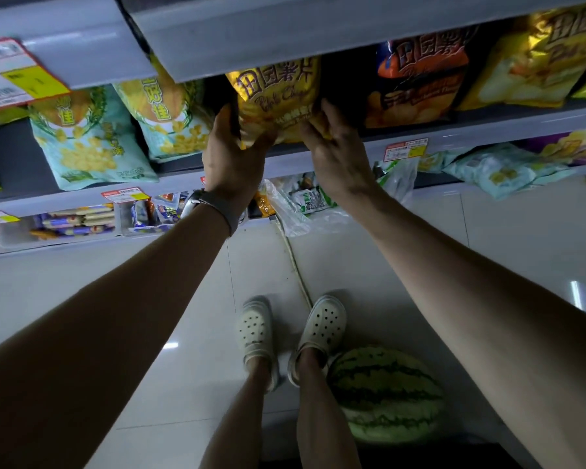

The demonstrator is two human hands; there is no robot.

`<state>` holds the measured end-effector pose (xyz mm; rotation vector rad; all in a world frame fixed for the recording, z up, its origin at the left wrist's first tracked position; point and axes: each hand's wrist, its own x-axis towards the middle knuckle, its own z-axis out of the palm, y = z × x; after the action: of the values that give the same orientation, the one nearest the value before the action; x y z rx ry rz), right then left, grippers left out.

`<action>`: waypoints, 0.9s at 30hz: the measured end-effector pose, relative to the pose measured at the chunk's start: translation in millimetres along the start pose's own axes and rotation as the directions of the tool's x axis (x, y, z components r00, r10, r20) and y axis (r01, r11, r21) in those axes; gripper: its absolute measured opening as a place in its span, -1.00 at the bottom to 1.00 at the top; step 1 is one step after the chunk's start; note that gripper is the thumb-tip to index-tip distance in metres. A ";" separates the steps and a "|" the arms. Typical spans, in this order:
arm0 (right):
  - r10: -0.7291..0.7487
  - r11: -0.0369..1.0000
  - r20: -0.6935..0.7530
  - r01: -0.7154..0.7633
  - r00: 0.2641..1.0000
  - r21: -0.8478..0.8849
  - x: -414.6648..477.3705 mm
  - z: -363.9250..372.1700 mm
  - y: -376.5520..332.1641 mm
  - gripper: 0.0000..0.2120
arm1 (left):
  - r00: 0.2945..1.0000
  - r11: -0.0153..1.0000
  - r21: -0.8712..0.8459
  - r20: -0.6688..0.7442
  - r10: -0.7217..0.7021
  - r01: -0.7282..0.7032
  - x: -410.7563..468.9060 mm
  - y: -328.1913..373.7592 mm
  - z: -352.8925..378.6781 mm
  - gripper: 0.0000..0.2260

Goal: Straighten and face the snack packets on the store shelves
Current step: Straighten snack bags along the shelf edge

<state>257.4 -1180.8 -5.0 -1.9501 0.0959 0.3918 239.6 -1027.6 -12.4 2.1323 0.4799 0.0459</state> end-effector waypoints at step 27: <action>0.033 0.916 0.001 -0.030 0.999 -0.401 -44.4 -56.9 -1.2 -0.46 | 0.928 0.905 0.375 0.369 0.054 -0.202 -50.5 15.0 -31.2 -0.52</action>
<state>228.8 -1236.9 30.2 -2.3549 0.0431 0.4689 191.2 -1028.4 25.1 2.5094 0.1371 -0.3885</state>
